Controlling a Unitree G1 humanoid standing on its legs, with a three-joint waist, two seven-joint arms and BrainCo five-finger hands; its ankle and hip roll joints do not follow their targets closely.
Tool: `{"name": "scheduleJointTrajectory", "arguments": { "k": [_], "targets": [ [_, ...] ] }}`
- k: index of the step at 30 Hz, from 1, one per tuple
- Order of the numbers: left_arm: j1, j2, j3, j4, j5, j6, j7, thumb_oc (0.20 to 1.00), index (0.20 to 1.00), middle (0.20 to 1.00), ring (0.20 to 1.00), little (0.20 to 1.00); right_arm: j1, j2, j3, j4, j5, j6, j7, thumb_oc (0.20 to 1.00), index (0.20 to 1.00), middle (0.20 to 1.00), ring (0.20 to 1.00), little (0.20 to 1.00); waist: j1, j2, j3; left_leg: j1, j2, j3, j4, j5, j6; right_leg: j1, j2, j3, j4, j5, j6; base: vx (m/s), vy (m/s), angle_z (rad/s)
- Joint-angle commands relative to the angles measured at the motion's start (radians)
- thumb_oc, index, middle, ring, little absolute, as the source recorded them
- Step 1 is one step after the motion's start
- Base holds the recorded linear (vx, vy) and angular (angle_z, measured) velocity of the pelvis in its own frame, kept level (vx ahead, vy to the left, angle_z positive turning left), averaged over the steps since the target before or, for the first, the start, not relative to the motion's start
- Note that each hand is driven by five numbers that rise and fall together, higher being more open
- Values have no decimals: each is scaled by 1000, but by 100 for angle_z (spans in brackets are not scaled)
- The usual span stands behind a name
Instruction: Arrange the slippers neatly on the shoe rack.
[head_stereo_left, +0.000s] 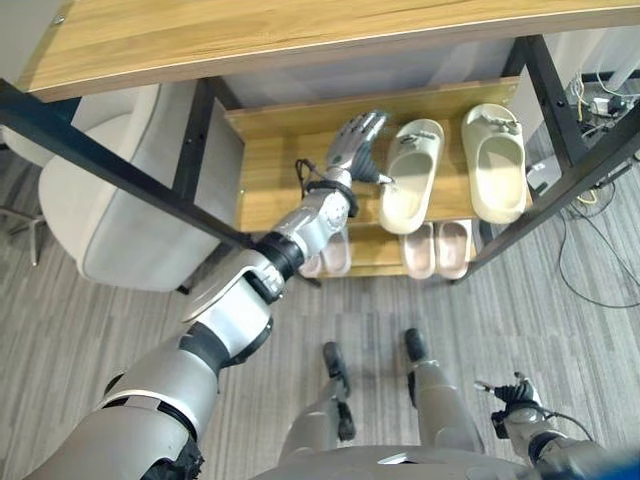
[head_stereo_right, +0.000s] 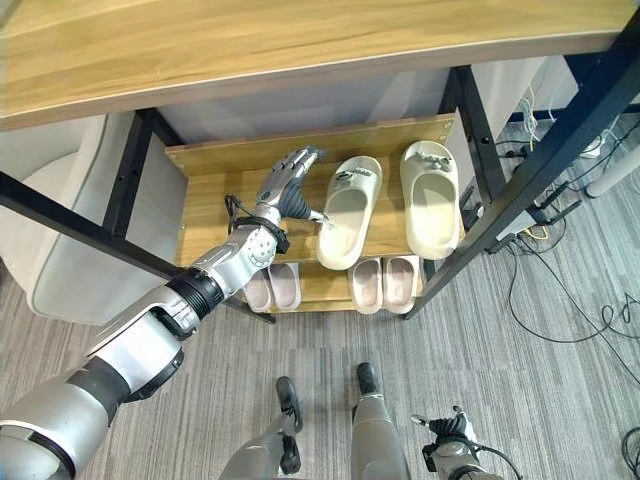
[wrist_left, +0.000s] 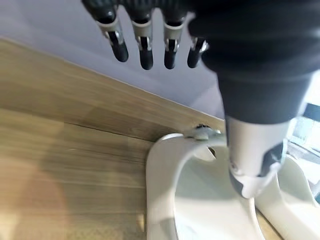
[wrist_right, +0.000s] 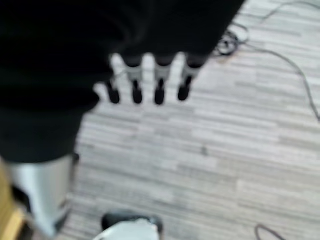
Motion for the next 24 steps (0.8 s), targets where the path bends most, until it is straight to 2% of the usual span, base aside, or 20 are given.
{"name": "scheduleJointTrajectory", "arguments": {
  "k": [1,11,18,24],
  "targets": [
    [-14,17,103,-16,-110,-52,-66,1000,1000,1000,1000,1000,12,-31,16,-6,29,16,16,1000,1000,1000,1000,1000,-7,-7,48,-25,-26,-26,80,-94,-25,69,-6,-77,-157,21,9,-19,-5,3],
    [75,67,82,-158,-179,-70,-180,1000,1000,1000,1000,1000,5,-19,11,-15,19,30,35,1000,1000,1000,1000,1000,8,-1,45,-52,-20,-29,105,-100,-25,46,3,-75,-137,14,2,0,0,0],
    [92,95,84,-172,-155,-64,-183,1000,1000,1000,1000,1000,-3,-14,7,-18,14,32,36,1000,1000,1000,1000,1000,12,-1,47,-68,-16,-32,115,-99,-27,32,5,-74,-135,16,1,0,0,0],
    [101,166,83,-182,-94,-51,-195,1000,1000,1000,1000,1000,10,-18,-2,-19,12,33,45,1000,1000,1000,1000,1000,18,-5,37,-66,-10,-36,127,-105,-30,44,7,-82,-127,5,-1,10,-7,-1]
  ]
}}
